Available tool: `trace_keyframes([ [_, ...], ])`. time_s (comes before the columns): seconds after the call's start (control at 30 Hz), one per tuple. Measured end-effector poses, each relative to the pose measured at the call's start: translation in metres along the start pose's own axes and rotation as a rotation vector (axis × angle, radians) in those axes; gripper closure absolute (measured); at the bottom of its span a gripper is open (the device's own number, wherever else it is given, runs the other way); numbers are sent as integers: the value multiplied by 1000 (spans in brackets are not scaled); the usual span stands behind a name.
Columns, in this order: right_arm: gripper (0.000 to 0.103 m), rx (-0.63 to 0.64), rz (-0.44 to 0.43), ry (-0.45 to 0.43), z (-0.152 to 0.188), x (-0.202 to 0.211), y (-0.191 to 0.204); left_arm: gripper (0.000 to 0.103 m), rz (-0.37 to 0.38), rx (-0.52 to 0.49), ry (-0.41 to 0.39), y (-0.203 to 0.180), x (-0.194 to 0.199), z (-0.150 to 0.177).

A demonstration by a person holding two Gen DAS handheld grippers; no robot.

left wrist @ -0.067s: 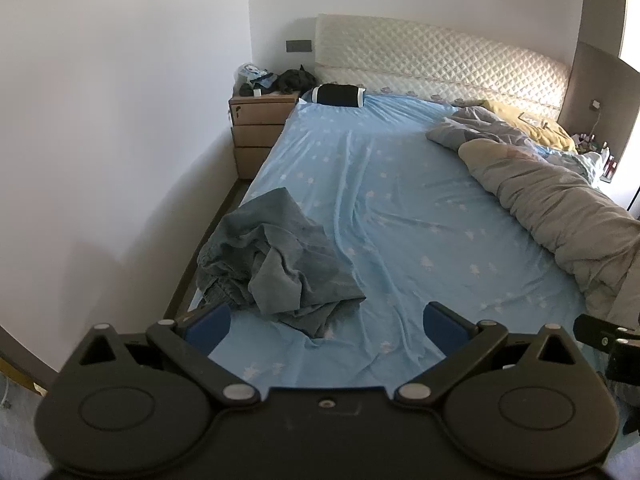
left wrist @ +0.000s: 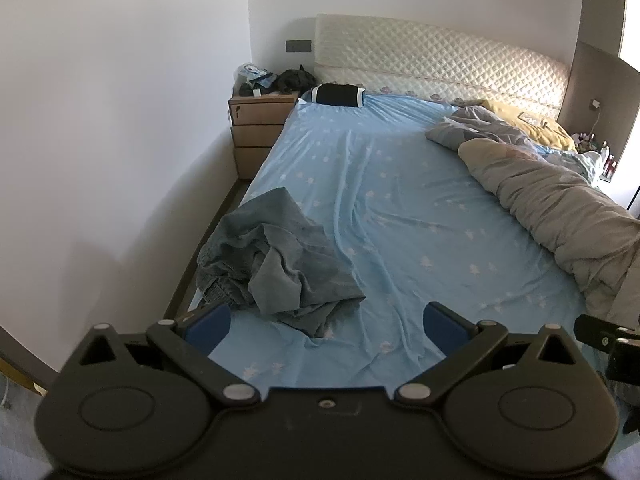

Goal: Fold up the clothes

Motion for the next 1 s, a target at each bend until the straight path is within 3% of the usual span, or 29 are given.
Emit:
trace_keyframes([
  [0.27,0,-1,-18,4,-1,3,7,0,-2,1,16,-4,-1,5],
  [0.63,0,24,-33,-4,8,2,-12,0,1,38,25,6,-12,9],
  [1.0,0,29,-42,-24,15,0,-20,0,15,44,-11,9,-15,11],
])
Point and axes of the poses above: each gripper's, at about its wrist camera, not at the fingertips, and x roughly against the way its jaws point, y to its left, z to its underside, the point moved 2 cm from there along -x, roughly the way its jaws point
